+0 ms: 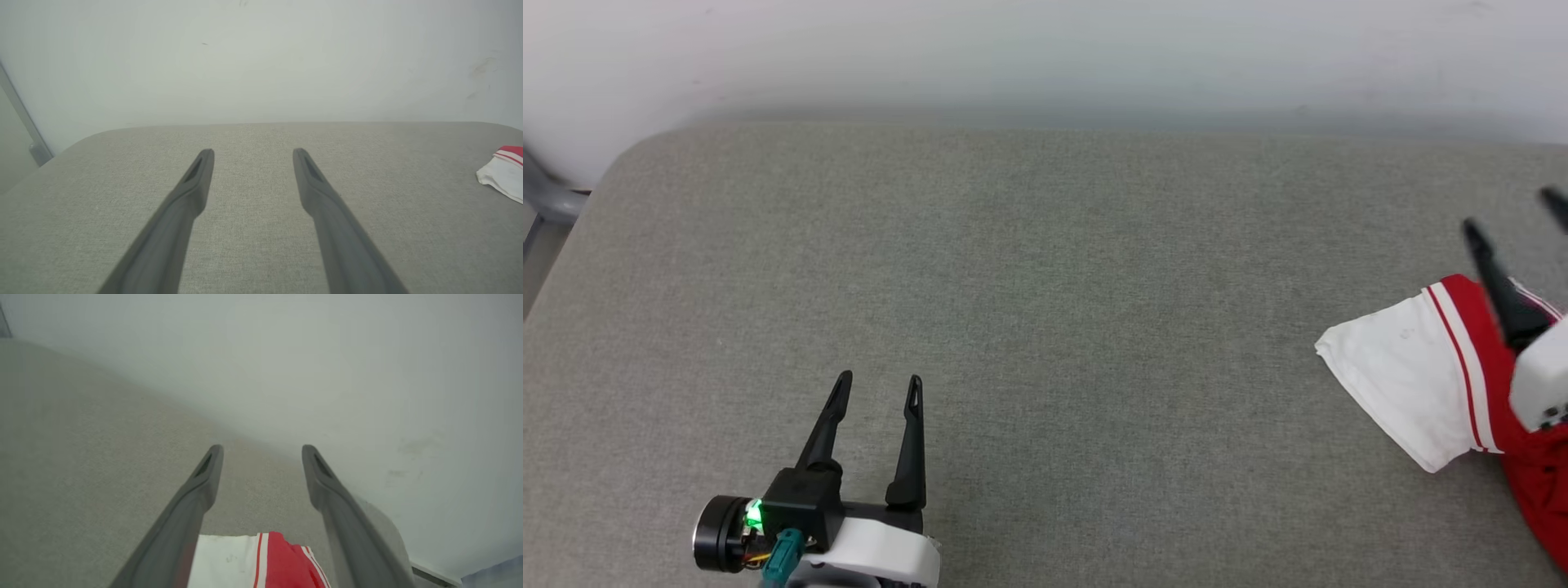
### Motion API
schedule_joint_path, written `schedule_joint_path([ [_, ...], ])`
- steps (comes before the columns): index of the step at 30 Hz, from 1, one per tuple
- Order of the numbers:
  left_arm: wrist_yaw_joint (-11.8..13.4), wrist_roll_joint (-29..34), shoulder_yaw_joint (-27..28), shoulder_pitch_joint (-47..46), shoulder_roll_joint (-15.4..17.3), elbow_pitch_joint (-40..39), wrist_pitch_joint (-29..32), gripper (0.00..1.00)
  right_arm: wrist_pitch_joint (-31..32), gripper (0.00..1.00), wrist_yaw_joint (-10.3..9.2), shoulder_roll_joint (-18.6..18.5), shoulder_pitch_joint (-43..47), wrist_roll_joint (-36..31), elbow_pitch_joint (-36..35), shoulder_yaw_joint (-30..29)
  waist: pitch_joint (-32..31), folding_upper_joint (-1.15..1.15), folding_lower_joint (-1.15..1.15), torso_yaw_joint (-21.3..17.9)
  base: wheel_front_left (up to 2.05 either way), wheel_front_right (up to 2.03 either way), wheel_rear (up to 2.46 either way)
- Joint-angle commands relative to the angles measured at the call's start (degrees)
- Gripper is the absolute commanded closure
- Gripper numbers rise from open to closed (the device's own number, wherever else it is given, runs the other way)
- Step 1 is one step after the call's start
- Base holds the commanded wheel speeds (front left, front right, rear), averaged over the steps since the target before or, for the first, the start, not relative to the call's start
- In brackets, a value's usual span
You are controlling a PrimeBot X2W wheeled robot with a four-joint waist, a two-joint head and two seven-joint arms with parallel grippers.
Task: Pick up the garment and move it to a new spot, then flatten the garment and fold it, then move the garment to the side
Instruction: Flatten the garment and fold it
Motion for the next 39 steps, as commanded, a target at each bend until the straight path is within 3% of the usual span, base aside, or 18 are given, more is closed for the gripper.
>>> schedule_joint_path([
  [1,0.2,0.4,0.0,-1.0,0.0,-0.4,-0.1,0.0,3.2,0.0,-0.07,-2.2,-1.0,1.3,0.3,2.8,0.7,0.0,0.0,0.6,0.0,0.0,0.0],
  [8,0.6,-0.1,-0.7,-2.5,0.0,-1.4,-0.1,0.0,18.3,0.0,-0.07,-9.5,-5.3,9.2,5.5,17.5,3.7,0.0,0.0,2.1,0.0,0.0,0.0],
  [13,1.0,-0.7,-1.6,-4.0,0.0,-1.6,-0.1,0.0,25.9,0.0,-0.07,-12.1,-9.1,14.0,9.9,24.7,6.2,0.0,0.0,3.4,0.0,0.0,0.0],
  [21,1.5,-1.5,-3.0,-6.3,0.0,-1.7,-0.1,0.0,23.6,0.0,-0.06,-9.8,-13.4,17.6,19.2,29.5,10.1,0.0,0.0,5.5,0.0,0.0,0.0],
  [29,2.0,-1.8,-3.4,-6.7,0.0,-1.2,-0.1,0.0,21.7,0.0,-0.03,-8.8,-12.1,19.8,27.3,36.1,10.9,0.0,0.0,5.7,0.0,0.0,0.0],
  [30,2.1,-1.8,-3.2,-6.5,0.0,-1.0,-0.1,0.0,20.7,0.71,-0.03,-8.9,-12.3,19.9,28.0,36.2,10.6,0.0,0.0,5.6,0.0,0.0,0.0],
  [31,2.1,-1.8,-3.2,-6.5,0.0,-1.0,-0.1,0.0,20.7,0.71,-0.03,-8.9,-12.3,19.9,28.0,36.2,10.6,0.0,0.0,5.6,0.0,0.0,0.0],
  [32,2.0,-1.9,-3.1,-6.3,0.0,-0.9,-0.1,0.0,19.6,1.0,-0.04,-8.9,-12.5,20.3,28.6,36.2,10.3,0.0,0.0,5.4,0.0,0.0,0.0],
  [39,1.4,-1.5,-2.4,-5.0,0.0,0.0,-0.1,0.0,7.7,1.0,-0.07,-8.8,-14.9,22.2,28.8,31.6,6.7,0.0,0.0,3.7,0.0,0.0,0.0],
])
